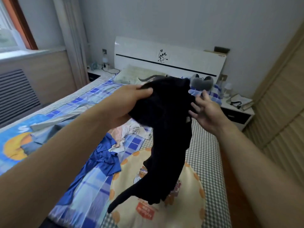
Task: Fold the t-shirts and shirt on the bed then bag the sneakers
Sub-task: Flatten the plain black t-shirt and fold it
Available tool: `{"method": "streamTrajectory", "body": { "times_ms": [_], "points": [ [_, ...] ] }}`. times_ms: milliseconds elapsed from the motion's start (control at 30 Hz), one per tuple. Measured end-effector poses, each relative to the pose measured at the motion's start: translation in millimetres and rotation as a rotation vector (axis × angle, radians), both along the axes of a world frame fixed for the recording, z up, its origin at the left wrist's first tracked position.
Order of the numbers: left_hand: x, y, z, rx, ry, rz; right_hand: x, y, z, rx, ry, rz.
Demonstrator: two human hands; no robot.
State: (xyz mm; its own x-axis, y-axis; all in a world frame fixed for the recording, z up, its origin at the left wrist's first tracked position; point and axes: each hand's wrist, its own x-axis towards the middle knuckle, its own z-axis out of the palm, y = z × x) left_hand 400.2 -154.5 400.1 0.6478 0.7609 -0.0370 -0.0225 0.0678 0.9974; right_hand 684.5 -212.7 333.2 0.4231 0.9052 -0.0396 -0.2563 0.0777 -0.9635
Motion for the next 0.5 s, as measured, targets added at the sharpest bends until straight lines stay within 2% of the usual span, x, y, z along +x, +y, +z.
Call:
{"method": "streamTrajectory", "body": {
  "times_ms": [67,133,233,300,400,500],
  "points": [
    [16,4,15,-0.047,-0.072,0.045,-33,-18,-19,-0.055,-0.174,0.001],
    [31,6,20,-0.083,-0.082,0.060,-88,-36,-64,-0.125,-0.339,0.002],
    [47,2,21,-0.127,-0.044,0.050,-149,-31,-133,-0.264,-0.426,-0.022],
    [50,5,22,-0.193,-0.070,0.086,-150,-17,-166,-0.407,-0.448,-0.136],
    [29,32,20,-0.243,-0.154,0.262,-124,-27,-199,-0.683,-0.662,-0.284],
    [-21,77,-5,-0.362,-0.182,0.463,-82,-60,-217,-0.867,-0.867,-0.313]
  ]
}}
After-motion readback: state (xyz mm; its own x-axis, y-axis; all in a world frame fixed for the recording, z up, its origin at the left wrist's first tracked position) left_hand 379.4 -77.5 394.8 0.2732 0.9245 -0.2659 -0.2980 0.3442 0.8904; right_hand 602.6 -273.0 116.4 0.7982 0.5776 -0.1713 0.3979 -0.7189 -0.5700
